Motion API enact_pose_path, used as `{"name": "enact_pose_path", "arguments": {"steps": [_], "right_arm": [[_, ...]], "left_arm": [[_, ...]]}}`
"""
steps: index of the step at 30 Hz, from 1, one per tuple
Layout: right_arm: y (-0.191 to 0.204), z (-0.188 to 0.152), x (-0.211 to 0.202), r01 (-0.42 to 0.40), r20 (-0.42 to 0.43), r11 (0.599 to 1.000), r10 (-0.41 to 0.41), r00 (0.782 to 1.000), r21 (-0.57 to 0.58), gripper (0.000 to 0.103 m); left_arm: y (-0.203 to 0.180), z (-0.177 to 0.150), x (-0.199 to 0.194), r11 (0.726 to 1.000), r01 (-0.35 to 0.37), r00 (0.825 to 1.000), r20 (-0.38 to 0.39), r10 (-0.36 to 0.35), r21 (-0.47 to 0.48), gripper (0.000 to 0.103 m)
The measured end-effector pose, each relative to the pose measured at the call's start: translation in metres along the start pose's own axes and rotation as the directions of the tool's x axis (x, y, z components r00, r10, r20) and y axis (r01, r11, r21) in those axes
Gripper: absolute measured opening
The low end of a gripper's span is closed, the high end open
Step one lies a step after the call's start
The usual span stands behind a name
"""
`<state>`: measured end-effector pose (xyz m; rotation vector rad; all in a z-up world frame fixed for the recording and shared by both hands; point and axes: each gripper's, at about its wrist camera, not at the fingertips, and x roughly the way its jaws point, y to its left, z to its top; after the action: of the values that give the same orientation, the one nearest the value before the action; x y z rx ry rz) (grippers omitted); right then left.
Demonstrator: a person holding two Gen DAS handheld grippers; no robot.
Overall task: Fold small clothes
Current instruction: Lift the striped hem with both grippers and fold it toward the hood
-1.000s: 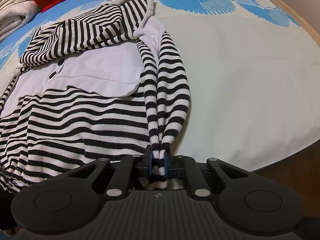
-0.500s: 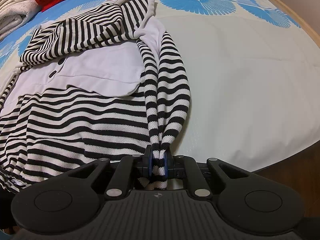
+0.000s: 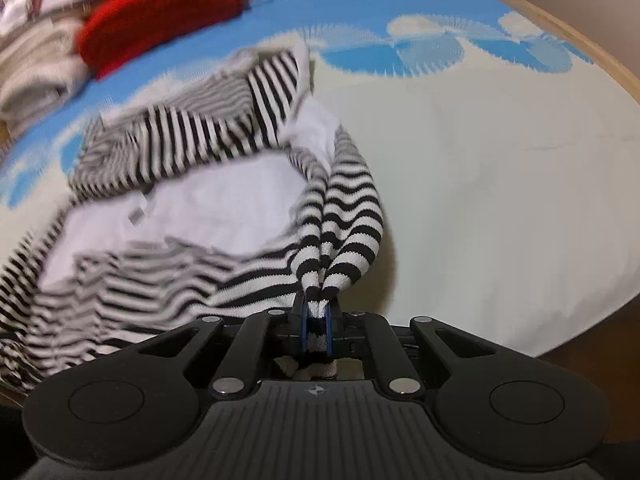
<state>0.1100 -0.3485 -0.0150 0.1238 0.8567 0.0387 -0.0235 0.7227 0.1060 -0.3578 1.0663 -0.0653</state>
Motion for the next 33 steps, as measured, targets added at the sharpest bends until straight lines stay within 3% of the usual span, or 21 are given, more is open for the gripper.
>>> {"name": "enact_pose_path", "arguments": {"steps": [4, 8, 13, 18, 24, 31, 33], "right_arm": [[-0.007, 0.022, -0.044, -0.085, 0.095, 0.995, 0.079, 0.992, 0.056, 0.007], [-0.015, 0.021, -0.091, -0.17, 0.162, 0.982, 0.156, 0.974, 0.08, 0.007], [-0.024, -0.002, -0.152, -0.233, 0.191, 0.968, 0.212, 0.958, 0.097, 0.007], [-0.029, -0.011, -0.172, -0.247, 0.183, 0.958, 0.22, 0.958, 0.145, 0.007], [-0.03, 0.026, -0.123, -0.226, 0.136, 0.96, 0.204, 0.969, 0.167, 0.007], [-0.027, 0.128, 0.004, -0.19, 0.021, 0.956, 0.19, 0.982, 0.223, 0.007], [-0.028, 0.158, 0.044, -0.165, -0.002, 0.954, 0.171, 0.985, 0.252, 0.01]], "left_arm": [[-0.008, 0.008, -0.039, 0.999, 0.031, 0.997, 0.073, -0.032, 0.019, 0.006], [-0.007, -0.004, -0.087, 0.996, 0.084, 0.988, 0.126, -0.088, 0.037, 0.006], [0.004, -0.03, -0.129, 0.982, 0.189, 0.978, 0.085, -0.19, 0.014, 0.006], [0.013, -0.027, -0.137, 0.971, 0.238, 0.971, 0.029, -0.238, 0.011, 0.006], [0.023, 0.035, -0.078, 0.968, 0.239, 0.97, -0.029, -0.241, -0.074, 0.006], [0.03, 0.155, 0.032, 0.954, 0.211, 0.965, -0.109, -0.238, -0.214, 0.008], [0.041, 0.185, 0.057, 0.936, 0.196, 0.962, -0.13, -0.242, -0.292, 0.029]]}}
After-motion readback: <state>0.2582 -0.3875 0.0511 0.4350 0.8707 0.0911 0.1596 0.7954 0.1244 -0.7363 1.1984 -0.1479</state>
